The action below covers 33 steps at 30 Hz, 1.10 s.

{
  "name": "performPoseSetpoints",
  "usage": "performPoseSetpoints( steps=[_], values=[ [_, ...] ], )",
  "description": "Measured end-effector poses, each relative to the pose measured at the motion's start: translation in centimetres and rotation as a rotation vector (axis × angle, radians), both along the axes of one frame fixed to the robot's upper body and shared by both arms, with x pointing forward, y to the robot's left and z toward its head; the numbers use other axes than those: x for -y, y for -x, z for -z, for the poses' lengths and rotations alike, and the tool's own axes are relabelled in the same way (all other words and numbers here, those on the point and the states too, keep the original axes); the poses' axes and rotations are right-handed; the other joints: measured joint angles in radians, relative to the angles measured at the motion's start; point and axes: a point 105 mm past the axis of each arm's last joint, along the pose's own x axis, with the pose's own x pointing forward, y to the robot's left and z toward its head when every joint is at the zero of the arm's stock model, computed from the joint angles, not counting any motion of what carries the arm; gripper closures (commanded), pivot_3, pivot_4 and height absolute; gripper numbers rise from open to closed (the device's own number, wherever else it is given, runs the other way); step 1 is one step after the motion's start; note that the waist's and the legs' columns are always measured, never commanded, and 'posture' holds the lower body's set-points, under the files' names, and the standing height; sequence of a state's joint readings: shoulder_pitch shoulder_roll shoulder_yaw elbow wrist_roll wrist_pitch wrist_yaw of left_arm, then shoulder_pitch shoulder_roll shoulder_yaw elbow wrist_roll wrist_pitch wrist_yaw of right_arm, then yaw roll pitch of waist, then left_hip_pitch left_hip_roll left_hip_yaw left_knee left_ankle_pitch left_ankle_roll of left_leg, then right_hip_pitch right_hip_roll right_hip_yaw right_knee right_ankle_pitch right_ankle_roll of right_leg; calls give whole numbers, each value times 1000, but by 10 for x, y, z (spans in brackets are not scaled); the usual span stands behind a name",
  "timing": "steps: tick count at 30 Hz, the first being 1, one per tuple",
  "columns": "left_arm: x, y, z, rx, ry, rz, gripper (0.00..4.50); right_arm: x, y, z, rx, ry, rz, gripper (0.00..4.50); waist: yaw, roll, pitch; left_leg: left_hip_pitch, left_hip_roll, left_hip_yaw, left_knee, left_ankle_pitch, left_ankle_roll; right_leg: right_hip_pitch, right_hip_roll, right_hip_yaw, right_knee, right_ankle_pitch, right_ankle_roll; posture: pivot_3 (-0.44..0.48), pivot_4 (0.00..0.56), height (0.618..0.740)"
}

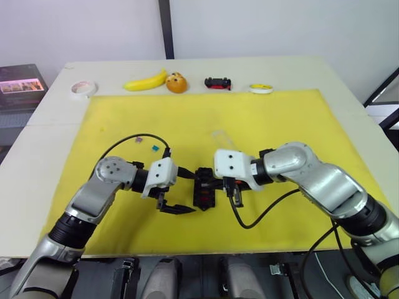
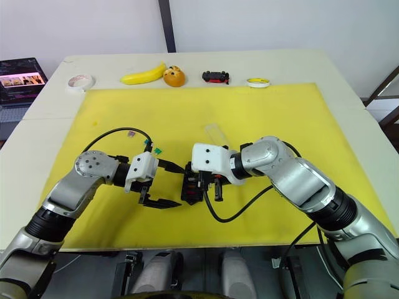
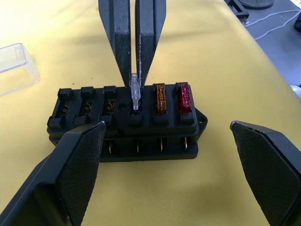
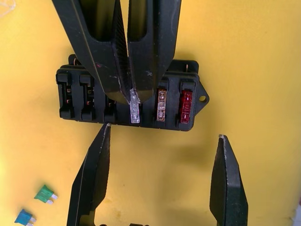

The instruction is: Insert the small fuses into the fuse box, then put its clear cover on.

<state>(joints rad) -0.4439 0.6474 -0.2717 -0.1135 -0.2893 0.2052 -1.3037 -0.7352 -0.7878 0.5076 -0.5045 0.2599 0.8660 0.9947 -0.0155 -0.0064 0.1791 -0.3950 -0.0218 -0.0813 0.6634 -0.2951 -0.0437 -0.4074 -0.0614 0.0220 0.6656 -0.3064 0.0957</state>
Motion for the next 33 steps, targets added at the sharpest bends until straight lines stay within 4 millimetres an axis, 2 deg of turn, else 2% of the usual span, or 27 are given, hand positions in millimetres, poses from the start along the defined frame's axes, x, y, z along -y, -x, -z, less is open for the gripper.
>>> performPoseSetpoints(
  steps=[33],
  values=[
    [2, -1, 0, 3, 8, -5, 32, -2, 1, 6, -1, 10, -2, 4500, 0, 0, 0, 0, 0, 0, 1, 0, -1, 1, 0, 0, 1, 0, 0, 0, 150, 740]
  ],
)
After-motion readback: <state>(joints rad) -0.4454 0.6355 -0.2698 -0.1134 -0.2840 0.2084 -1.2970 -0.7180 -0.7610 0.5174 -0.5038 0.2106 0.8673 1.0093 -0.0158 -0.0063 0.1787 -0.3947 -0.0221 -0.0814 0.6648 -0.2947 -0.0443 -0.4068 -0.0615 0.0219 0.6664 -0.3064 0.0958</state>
